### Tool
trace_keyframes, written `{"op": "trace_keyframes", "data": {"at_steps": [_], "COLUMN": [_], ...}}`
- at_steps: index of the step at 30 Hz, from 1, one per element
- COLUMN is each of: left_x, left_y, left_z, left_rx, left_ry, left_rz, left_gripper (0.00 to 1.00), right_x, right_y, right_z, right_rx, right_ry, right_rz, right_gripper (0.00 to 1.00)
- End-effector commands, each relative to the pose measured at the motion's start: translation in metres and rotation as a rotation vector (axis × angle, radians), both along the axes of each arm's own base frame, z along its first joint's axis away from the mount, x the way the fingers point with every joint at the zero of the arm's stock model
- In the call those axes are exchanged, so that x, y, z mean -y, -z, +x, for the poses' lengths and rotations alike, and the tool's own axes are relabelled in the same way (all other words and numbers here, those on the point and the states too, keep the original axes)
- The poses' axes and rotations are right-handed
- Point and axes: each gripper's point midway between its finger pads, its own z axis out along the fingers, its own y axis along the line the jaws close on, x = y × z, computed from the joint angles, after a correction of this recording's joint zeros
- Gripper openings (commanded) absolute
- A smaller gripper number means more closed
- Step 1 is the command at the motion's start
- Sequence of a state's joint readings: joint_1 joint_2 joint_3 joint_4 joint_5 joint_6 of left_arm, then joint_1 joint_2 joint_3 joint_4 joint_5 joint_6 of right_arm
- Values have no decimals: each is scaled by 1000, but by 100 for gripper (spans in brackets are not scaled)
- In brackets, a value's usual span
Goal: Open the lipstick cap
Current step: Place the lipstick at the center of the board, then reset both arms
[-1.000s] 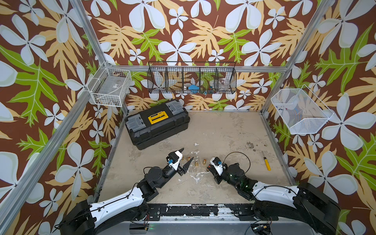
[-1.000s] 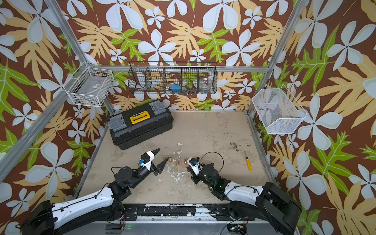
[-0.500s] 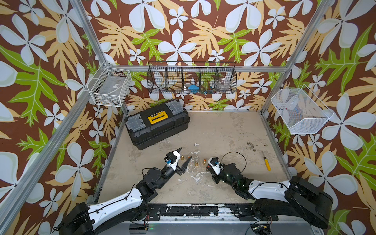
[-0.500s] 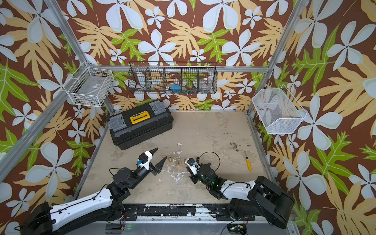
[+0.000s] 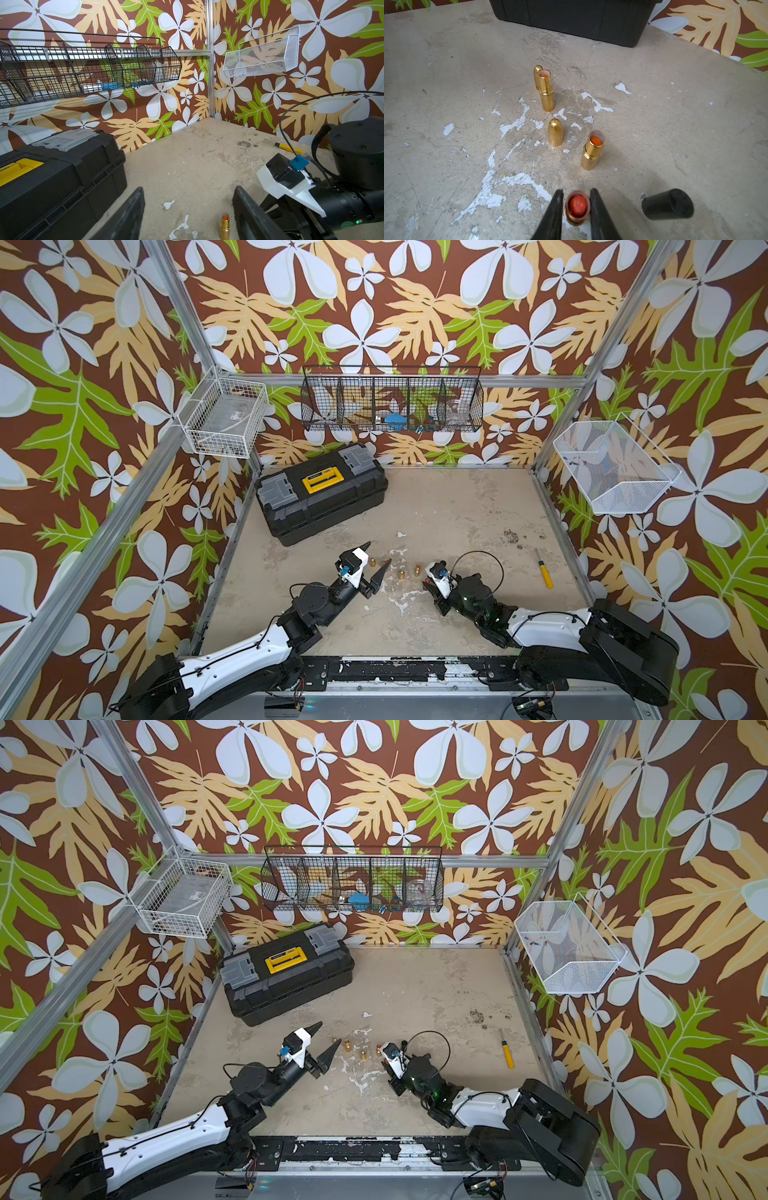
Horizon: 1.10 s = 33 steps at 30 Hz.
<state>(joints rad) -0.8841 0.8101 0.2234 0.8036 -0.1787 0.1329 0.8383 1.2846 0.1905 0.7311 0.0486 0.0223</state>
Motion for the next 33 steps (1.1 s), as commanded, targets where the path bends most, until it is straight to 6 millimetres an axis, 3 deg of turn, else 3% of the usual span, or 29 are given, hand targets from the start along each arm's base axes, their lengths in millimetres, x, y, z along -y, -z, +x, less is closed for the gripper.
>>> {"op": "trace_keyframes", "data": {"at_steps": [1, 5, 10, 14, 17, 19, 21, 22, 24, 27, 30, 33], "left_x": [-2, -2, -2, -5, -21, -37, -59, -69, -110, -164, -209, -220], "left_y": [-2, -2, 0, 2, 2, 2, 6, 8, 16, 25, 59, 86], "left_z": [1, 1, 2, 7, 25, 42, 70, 83, 109, 123, 126, 124], "left_rx": [6, 7, 1, -17, -53, -81, -126, -149, -182, -183, -227, -234], "left_ry": [-12, -13, -12, -52, -194, -323, -468, -519, -686, -866, -962, -959], "left_rz": [-6, -3, 2, 8, 0, -2, 7, 6, -18, -55, -63, 41], "left_gripper": [69, 69, 69, 72, 86, 99, 100, 100, 100, 100, 100, 100], "right_x": [-2, -2, -3, 4, 25, 52, 89, 107, 148, 206, 233, 236], "right_y": [-4, -6, -14, -43, -92, -126, -153, -157, -153, -124, -90, -73], "right_z": [1, 1, 2, 8, 18, 28, 47, 58, 86, 114, 128, 134], "right_rx": [6, 7, 17, 65, 193, 304, 388, 393, 366, 313, 290, 307], "right_ry": [2, -3, 0, 53, 165, 296, 462, 529, 646, 811, 887, 884], "right_rz": [15, 15, 21, 61, 113, 116, 80, 69, 63, 52, 1, -10], "right_gripper": [28, 30, 44, 52, 57, 66, 72, 73, 74, 73, 73, 74]}}
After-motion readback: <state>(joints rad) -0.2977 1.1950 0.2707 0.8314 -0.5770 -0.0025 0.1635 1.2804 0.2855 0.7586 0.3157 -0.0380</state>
